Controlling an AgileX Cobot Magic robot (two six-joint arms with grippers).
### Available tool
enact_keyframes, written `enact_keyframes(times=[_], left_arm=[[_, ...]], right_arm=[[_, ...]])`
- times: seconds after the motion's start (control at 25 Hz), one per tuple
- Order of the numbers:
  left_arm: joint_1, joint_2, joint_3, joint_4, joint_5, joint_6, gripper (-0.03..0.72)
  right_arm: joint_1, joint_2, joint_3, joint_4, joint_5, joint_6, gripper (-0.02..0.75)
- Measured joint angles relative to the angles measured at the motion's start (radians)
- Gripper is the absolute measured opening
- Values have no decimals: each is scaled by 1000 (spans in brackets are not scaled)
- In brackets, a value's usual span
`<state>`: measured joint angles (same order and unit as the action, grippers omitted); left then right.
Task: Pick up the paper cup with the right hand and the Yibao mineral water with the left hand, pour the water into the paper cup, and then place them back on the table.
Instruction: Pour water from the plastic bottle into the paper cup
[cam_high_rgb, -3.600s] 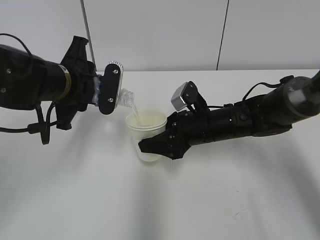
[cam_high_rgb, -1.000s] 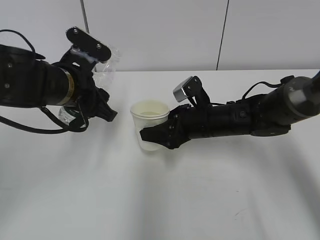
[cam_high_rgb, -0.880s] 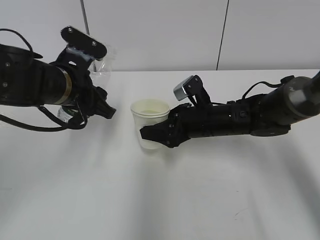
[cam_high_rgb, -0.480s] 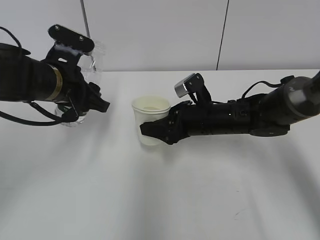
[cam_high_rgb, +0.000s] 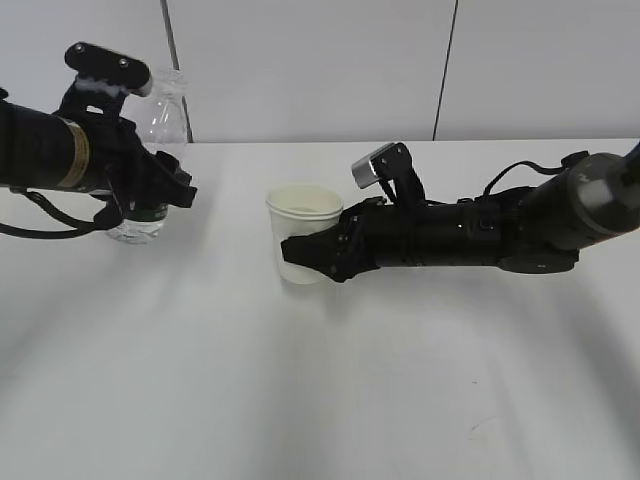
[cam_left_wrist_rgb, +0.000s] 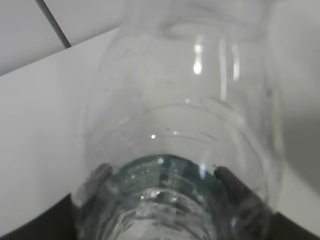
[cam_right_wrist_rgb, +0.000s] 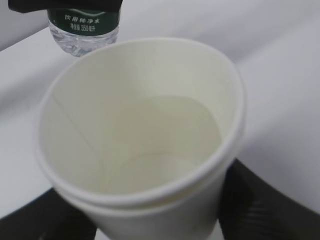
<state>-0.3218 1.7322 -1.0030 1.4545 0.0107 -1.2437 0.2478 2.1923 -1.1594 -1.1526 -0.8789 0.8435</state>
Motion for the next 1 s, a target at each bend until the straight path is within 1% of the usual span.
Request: enact_keyframes(times=[0.32, 0.44, 0.52, 0.6, 0.68, 0.8, 0.92, 1.0], left_arm=[[109, 26, -1, 12, -204, 9, 386], [134, 46, -2, 8, -278, 61, 385], [145, 67, -2, -22, -317, 122, 385], [151, 88, -2, -98, -353, 205, 385], [159, 111, -2, -193, -388, 313, 385], [174, 143, -2, -365, -455, 469, 385], [193, 178, -4, -481, -522, 578, 385], [205, 198, -4, -526, -568, 630, 385]], right_arm=[[-2, 0, 0, 6, 0, 0, 498], [-2, 0, 0, 6, 0, 0, 498], [-2, 0, 0, 6, 0, 0, 498], [-2, 0, 0, 11, 0, 0, 498], [-2, 0, 0, 19, 0, 0, 498], [-2, 0, 0, 33, 0, 0, 498], [-2, 0, 0, 46, -2, -2, 498], [-4, 0, 0, 60, -2, -5, 498]])
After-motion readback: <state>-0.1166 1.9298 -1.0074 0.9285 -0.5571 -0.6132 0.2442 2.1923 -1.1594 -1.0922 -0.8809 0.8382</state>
